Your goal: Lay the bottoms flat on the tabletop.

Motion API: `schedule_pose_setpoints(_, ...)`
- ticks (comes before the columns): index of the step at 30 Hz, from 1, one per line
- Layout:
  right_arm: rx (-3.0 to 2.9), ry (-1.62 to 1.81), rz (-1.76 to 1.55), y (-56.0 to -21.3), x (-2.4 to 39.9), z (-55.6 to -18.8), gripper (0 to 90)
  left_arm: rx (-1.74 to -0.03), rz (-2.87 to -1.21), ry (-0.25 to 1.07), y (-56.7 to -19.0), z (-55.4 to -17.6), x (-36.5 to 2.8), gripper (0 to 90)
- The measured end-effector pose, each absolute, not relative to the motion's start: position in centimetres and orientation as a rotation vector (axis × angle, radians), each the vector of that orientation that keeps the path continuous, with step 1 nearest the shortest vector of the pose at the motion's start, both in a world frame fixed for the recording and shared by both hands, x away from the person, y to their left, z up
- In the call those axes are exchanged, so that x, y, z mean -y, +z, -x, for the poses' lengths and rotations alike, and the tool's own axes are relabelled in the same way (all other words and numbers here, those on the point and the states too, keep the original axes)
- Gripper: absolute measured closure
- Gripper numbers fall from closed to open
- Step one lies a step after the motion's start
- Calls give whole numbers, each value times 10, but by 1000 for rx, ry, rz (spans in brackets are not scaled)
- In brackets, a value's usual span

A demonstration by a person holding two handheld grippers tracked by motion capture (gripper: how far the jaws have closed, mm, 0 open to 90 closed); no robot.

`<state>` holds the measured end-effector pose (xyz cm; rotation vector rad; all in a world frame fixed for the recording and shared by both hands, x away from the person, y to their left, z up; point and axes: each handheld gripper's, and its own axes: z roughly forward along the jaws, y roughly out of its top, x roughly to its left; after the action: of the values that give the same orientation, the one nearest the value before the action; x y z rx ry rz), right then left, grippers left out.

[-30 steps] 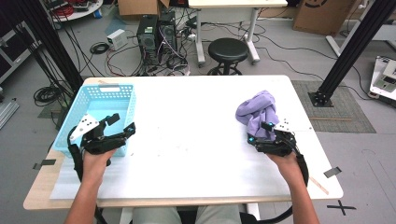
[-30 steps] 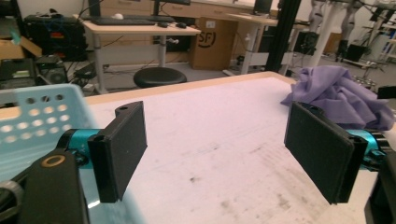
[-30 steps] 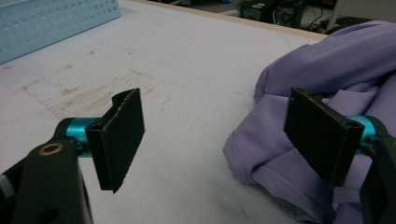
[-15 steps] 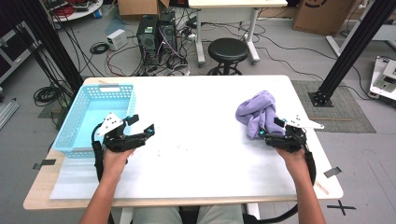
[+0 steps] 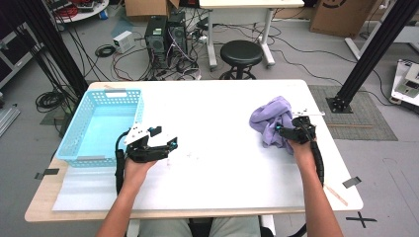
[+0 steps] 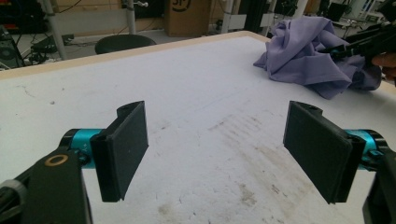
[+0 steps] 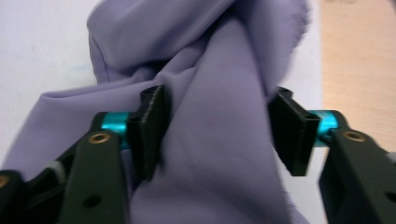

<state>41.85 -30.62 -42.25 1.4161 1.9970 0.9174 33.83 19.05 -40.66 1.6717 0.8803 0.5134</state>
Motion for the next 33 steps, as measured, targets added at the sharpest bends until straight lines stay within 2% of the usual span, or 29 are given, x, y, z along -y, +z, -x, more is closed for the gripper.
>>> schedule_pose_setpoints(3,-2065,890,-1358,-428,298,-422,564,-886,-1678,502,-410,-339,-190,224)
schedule_pose_setpoints(6,-2144,898,-1312,-433,290,-424,757,-900,-1683,496,-415,-340,-190,227)
schedule_pose_setpoints(9,-2222,934,-1231,-435,280,-422,815,-911,-1687,493,-419,-340,-191,230)
schedule_pose_setpoints(29,-2666,1324,-520,-428,184,-367,821,-876,-1688,469,-423,-339,-190,236)
schedule_pose_setpoints(31,-2667,1294,-473,-427,176,-362,795,-859,-1686,459,-424,-339,-188,239)
schedule_pose_setpoints(33,-2653,1272,-480,-428,172,-360,683,-840,-1691,445,-424,-339,-185,240)
